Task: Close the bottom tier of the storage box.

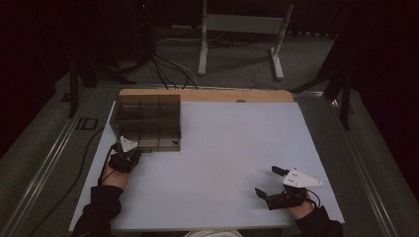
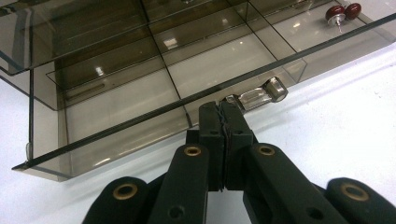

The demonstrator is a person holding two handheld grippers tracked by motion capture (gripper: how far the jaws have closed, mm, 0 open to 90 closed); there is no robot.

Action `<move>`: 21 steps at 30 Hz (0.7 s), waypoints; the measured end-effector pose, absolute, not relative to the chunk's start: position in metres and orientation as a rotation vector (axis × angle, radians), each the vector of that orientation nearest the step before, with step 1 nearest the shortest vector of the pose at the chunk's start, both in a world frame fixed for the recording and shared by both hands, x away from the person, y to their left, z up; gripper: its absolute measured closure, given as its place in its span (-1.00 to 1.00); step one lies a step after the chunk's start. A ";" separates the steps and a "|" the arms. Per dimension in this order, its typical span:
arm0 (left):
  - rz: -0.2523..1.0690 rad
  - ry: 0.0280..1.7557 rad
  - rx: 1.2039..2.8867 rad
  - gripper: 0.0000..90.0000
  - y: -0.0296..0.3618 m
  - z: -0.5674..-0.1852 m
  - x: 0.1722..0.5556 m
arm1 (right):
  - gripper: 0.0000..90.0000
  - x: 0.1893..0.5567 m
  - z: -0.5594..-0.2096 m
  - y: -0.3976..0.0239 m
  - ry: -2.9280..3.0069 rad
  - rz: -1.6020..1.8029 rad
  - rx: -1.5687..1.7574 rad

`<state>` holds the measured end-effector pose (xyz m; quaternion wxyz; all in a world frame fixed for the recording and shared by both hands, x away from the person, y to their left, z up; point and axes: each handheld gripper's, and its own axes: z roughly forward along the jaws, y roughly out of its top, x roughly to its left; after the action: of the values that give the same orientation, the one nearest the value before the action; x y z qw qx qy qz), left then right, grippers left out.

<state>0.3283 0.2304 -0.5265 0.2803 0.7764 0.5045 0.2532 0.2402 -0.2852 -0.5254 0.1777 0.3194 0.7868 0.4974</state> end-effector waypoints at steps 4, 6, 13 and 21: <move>0.681 1.353 2.083 1.00 0.230 -0.526 0.329 | -1.00 0.240 -0.526 -0.285 2.229 1.404 0.905; 0.681 1.354 2.085 1.00 0.230 -0.526 0.330 | -1.00 0.240 -0.526 -0.285 2.228 1.403 0.905; 0.678 1.353 2.083 1.00 0.230 -0.526 0.331 | -1.00 0.240 -0.526 -0.285 2.230 1.403 0.901; 0.674 1.354 2.086 1.00 0.230 -0.525 0.334 | -1.00 0.240 -0.526 -0.285 2.231 1.400 0.901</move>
<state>0.3336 0.2301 -0.5253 0.2791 0.7775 0.5046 0.2511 0.2401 -0.2850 -0.5259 0.1778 0.3185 0.7887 0.4949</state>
